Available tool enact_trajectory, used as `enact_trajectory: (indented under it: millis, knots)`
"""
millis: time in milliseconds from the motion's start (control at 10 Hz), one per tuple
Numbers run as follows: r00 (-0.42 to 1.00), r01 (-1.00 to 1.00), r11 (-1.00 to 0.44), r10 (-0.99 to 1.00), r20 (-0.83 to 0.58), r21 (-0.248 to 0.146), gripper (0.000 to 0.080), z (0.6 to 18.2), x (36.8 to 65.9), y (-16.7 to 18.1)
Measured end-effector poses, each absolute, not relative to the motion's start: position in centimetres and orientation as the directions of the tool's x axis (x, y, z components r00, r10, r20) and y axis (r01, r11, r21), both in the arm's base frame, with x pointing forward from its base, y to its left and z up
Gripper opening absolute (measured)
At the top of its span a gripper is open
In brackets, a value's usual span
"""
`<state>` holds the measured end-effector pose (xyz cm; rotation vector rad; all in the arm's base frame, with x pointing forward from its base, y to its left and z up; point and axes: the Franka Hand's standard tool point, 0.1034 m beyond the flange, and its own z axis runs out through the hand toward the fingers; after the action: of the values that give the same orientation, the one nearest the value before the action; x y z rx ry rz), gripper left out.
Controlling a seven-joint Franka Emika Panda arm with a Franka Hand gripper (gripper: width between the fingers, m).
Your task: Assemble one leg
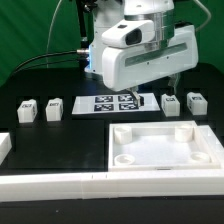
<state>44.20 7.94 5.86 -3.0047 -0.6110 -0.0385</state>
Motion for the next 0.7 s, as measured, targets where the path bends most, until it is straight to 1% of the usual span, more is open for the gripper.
enact_trajectory:
  millis: [100,300,500,700]
  knots:
    - [0.966,0.260,-0.962,0.259,0.025,-0.082,0.0649,5.7,43.8,8.6]
    - [0.973,0.230,-0.969,0.230,0.014,-0.086,0.0649,5.4,42.5,10.1]
    - [0.981,0.192,-0.977,0.193,-0.004,-0.094,0.0649,4.9,40.7,12.4]
    - [0.982,0.190,-0.977,0.191,-0.005,-0.099,0.0649,5.2,40.0,14.8]
